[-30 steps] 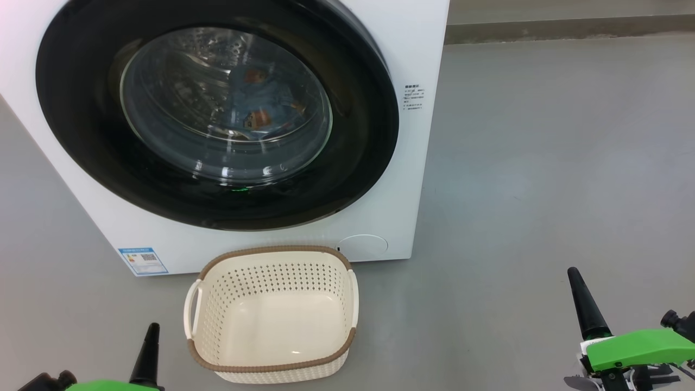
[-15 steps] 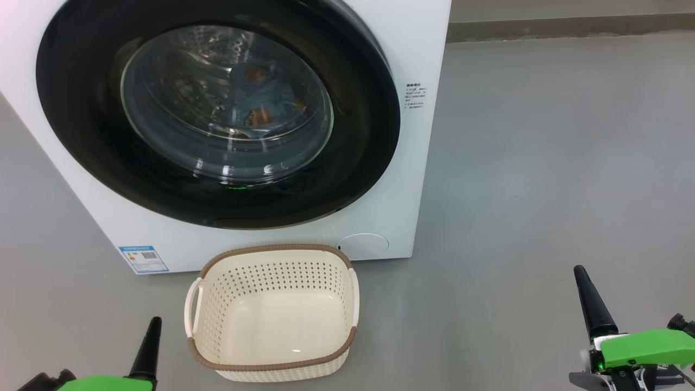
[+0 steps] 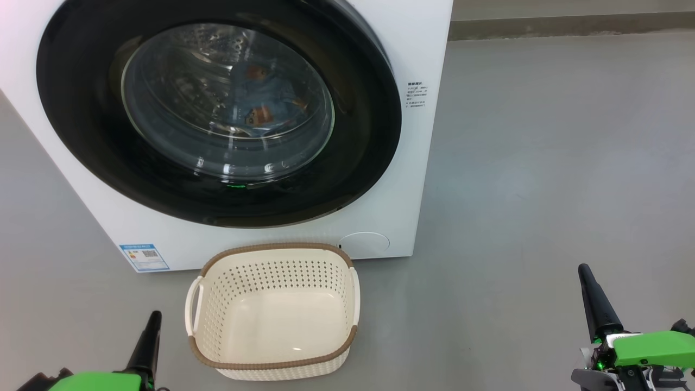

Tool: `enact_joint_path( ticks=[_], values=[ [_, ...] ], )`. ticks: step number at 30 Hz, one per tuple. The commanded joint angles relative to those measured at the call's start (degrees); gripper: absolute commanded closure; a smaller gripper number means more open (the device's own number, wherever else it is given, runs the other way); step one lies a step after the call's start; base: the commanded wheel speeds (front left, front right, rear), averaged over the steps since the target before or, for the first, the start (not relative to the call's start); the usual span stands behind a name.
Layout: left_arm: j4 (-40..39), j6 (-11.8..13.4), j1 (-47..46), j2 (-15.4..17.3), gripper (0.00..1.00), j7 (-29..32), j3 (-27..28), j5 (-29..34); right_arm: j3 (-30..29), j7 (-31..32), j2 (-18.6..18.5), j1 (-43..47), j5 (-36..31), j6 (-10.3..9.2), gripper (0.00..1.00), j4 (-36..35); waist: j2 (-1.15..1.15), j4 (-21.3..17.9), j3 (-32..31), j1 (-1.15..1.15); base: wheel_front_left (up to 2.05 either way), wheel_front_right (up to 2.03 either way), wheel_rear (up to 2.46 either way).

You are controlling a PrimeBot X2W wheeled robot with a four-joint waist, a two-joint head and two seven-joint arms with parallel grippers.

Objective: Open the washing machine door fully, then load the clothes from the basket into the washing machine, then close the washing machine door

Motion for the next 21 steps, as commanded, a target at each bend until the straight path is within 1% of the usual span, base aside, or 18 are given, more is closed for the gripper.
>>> enact_joint_path(
  ticks=[1, 15, 21],
  values=[
    [-1.63, 0.02, -2.71, 0.64, 1.00, 0.60, 2.07, -1.23, 0.58, 0.63, -0.10, -1.53, 1.31, -0.29, 1.00, -1.96, 0.00, 0.01, 0.02, 0.00, 0.00, 0.00, 0.00],
    [-1.69, 0.03, -3.31, 0.17, 1.00, 2.93, 3.29, -8.36, -1.23, 2.98, 0.91, -1.50, 8.36, -0.34, 1.00, -2.63, 0.00, 0.17, 0.22, 0.00, 0.00, 0.00, 0.00],
    [-1.69, 0.03, -3.31, 0.17, 1.00, 2.93, 3.29, -8.36, -1.23, 2.98, 0.91, -1.50, 8.36, -0.34, 1.00, -2.63, 0.00, 0.17, 0.22, 0.00, 0.00, 0.00, 0.00]
  ],
)
